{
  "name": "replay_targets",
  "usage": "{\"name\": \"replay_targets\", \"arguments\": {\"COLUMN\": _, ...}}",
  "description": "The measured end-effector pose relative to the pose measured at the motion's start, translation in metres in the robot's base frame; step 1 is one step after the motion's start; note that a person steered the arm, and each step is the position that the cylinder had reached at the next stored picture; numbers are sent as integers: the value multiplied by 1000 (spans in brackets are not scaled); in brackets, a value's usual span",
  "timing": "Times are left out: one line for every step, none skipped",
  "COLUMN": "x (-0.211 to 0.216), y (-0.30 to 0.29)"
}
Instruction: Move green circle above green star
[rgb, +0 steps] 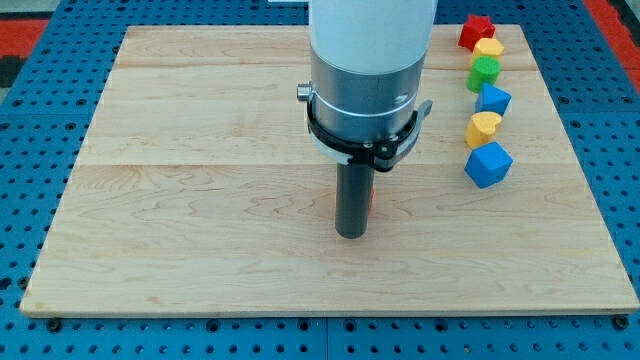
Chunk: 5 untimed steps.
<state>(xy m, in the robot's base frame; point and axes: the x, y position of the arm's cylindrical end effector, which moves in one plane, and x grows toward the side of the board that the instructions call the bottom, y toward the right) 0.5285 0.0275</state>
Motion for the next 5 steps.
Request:
{"name": "replay_targets", "arguments": {"x": -15, "y": 0}}
{"name": "replay_targets", "arguments": {"x": -24, "y": 0}}
{"name": "replay_targets", "arguments": {"x": -18, "y": 0}}
{"name": "replay_targets", "arguments": {"x": 14, "y": 5}}
{"name": "replay_targets", "arguments": {"x": 26, "y": 25}}
